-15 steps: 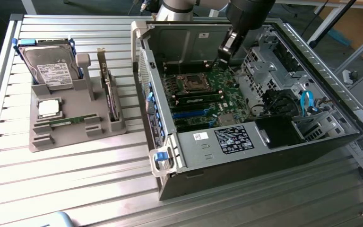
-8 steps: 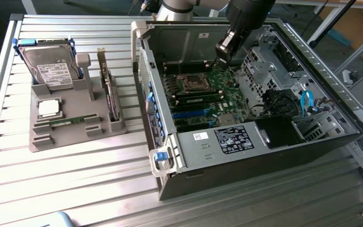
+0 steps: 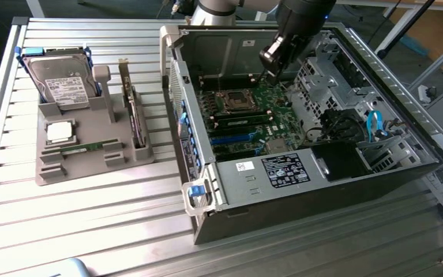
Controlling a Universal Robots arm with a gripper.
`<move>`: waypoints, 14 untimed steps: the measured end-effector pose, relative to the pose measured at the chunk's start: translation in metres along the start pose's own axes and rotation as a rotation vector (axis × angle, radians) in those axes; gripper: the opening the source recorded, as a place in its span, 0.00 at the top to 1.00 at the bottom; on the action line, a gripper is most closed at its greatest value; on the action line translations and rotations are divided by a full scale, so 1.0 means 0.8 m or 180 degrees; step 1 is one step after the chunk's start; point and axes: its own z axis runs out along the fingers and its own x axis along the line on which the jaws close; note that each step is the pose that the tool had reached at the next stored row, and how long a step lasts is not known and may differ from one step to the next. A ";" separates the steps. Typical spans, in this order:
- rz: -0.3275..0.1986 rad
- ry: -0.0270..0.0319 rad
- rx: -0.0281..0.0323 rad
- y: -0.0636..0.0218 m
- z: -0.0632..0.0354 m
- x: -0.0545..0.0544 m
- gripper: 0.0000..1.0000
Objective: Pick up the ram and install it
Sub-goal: 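Press down the ram until it locks into place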
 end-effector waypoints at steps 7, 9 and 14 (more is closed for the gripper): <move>0.0472 0.0015 0.0012 0.000 0.000 0.000 0.90; 0.0597 0.0019 0.0015 0.000 0.000 0.000 0.90; 0.0853 0.0027 0.0021 0.000 0.000 0.000 0.90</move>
